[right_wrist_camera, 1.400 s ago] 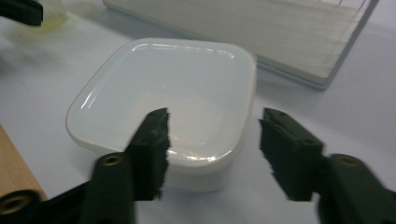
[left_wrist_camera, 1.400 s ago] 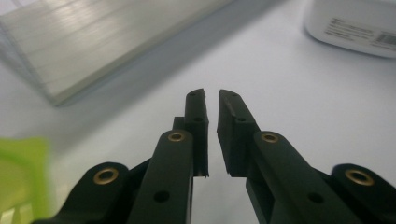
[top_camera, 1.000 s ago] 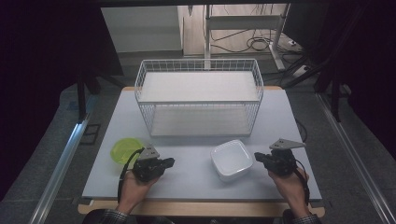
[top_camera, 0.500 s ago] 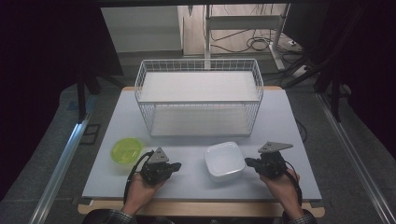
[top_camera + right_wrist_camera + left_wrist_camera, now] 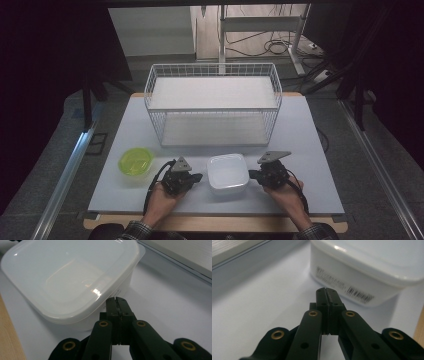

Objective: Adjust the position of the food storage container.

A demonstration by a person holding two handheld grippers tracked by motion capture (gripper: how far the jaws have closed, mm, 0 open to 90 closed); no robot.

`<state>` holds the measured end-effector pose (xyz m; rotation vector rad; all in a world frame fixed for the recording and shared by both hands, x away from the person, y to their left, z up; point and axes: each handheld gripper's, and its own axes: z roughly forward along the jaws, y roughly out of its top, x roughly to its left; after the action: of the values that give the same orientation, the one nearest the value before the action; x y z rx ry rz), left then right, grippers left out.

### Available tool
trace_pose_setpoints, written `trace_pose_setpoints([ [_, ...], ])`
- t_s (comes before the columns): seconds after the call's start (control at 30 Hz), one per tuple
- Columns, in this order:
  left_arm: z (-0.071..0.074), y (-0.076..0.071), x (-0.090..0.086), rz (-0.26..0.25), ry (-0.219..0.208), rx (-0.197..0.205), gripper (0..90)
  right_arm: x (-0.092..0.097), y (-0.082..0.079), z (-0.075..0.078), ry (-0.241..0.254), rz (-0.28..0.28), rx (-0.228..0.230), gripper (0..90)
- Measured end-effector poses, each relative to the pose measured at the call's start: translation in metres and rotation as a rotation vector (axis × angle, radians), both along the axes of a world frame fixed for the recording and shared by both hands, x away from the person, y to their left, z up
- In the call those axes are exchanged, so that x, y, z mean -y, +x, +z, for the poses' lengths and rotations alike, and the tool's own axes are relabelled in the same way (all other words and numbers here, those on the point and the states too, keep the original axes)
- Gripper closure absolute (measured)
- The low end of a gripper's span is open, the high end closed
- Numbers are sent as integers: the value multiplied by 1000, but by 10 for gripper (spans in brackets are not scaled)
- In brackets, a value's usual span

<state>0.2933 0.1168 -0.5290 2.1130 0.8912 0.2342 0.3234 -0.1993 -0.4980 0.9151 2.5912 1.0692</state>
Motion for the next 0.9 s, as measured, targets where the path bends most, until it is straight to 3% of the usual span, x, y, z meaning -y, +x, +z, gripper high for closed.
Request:
trace_pose_setpoints([
  [0.1,0,1,-3,19,17,2,898,-9,-1,-1,6,32,4,894],
  [0.23,3,2,-11,39,8,-7,898,-20,-4,-3,3,57,9,894],
  [0.67,4,2,-18,59,10,-4,897,-29,-10,-2,-6,69,15,878],
  [0.8,9,-3,-26,71,34,20,794,-20,-11,1,-8,51,61,788],
  [0.9,13,-9,-36,95,24,38,679,-12,-10,2,6,48,55,724],
])
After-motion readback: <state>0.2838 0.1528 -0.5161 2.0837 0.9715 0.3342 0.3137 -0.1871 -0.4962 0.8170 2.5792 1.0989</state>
